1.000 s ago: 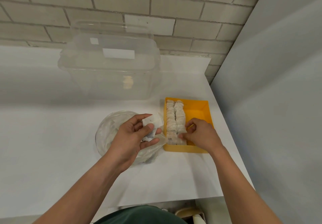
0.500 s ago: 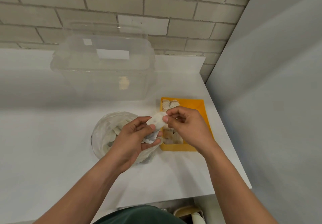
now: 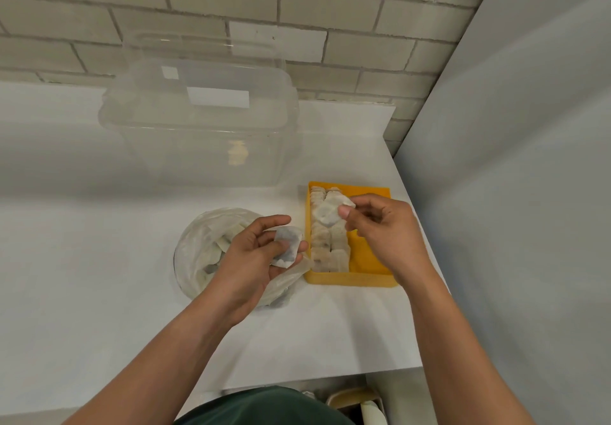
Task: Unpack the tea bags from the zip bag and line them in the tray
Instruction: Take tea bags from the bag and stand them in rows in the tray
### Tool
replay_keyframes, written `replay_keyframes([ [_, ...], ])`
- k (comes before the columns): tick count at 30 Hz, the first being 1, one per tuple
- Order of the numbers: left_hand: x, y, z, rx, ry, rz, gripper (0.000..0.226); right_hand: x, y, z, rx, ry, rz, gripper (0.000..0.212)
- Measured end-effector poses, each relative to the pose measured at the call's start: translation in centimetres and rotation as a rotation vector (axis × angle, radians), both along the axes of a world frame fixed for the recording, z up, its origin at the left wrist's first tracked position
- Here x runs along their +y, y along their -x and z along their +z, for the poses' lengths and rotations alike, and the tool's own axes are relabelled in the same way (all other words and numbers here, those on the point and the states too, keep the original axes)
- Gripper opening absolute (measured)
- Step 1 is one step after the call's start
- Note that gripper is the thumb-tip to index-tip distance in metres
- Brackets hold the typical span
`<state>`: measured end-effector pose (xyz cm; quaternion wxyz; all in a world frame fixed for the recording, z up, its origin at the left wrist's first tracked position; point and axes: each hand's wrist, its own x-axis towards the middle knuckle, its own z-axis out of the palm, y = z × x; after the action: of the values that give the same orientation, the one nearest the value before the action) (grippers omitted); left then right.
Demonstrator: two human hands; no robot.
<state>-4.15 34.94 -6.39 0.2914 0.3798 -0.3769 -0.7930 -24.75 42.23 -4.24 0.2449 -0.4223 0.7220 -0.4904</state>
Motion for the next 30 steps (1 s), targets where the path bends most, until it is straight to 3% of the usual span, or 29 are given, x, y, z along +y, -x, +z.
replay_keyframes([
  [6, -0.3, -0.1, -0.2, 0.008, 0.034, 0.014, 0.033, 1.4, 4.3, -4.3, 0.209, -0.319, -0.011, 0.009],
  [13, -0.3, -0.4, 0.1, -0.037, 0.081, 0.049, 0.030, 1.2, 4.1, -6.2, 0.227, -0.567, 0.144, 0.017],
  [21, 0.0, -0.6, 0.2, -0.001, 0.001, 0.056, 0.027, 0.2, 3.6, -7.3, 0.403, -0.666, 0.114, 0.018],
  [28, 0.0, -0.5, 0.5, 0.005, -0.062, 0.041, 0.035, 0.2, 3.1, -6.6, 0.508, -0.678, 0.099, 0.043],
  [30, 0.0, -0.6, 0.4, -0.003, -0.066, 0.040, 0.033, 0.4, 2.7, -5.4, 0.530, -0.583, 0.062, 0.042],
])
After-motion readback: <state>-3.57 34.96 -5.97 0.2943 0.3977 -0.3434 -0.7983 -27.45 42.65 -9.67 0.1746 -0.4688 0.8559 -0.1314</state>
